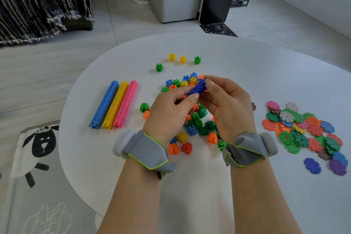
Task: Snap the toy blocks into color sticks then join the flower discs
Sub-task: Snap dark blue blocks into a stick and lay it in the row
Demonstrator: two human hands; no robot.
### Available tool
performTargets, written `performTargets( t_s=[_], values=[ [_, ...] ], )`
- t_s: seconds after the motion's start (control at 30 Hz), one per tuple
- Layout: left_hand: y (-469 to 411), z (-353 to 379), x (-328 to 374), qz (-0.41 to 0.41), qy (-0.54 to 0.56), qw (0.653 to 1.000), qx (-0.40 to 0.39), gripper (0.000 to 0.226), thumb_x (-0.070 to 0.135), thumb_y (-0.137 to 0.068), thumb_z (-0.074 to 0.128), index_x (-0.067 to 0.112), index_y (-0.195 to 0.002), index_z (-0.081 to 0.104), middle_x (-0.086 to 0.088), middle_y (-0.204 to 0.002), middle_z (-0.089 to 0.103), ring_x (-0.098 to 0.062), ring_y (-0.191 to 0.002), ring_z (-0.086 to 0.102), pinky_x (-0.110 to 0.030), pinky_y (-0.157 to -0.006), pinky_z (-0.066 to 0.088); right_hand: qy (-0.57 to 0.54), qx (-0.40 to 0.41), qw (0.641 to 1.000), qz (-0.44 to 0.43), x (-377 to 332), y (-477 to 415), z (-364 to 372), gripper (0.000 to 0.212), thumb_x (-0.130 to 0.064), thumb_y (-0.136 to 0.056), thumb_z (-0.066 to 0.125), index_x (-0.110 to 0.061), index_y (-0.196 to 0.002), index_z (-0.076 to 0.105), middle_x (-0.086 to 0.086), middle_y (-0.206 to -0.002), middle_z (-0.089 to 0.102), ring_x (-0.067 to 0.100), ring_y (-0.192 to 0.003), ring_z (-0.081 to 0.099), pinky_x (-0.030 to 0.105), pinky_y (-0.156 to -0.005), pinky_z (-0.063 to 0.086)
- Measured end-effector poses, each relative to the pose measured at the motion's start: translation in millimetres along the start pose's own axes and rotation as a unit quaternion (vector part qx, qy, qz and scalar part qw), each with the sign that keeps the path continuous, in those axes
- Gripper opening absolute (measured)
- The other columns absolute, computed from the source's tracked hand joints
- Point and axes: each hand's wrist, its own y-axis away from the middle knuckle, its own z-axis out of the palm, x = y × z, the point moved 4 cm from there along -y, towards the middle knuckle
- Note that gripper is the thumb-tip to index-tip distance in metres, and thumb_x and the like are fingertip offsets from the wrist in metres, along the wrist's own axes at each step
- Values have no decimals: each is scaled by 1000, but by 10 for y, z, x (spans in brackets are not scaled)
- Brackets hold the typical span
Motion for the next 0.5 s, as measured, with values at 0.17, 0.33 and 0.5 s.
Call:
performTargets(
  t_s=[0.17,0.33,0.5],
  values=[
    [-11,-16,-34,-10,-3,1000,6,27,21,-92,56,26,-117,64,22,-52,56,6,-50,51,-10,-54,39,-3,1,1000,10,17,-3,20,15,-3,-91,56,-2,-101,67,21,-101,70,33,-95,68,39,-83,56],
    [-6,-34,-40,-6,-21,1000,14,27,22,-91,57,28,-116,64,19,-56,56,4,-51,53,-17,-59,40,1,-2,1000,5,3,6,33,12,-2,-91,57,-5,-94,68,19,-98,71,33,-94,69,39,-79,57],
    [6,-58,-26,3,-37,999,19,25,23,-92,56,29,-115,64,15,-62,57,4,-47,51,-19,-60,40,7,-18,1000,-6,-15,14,50,12,-2,-89,59,-7,-89,69,15,-93,73,30,-91,70,36,-78,57]
  ],
)
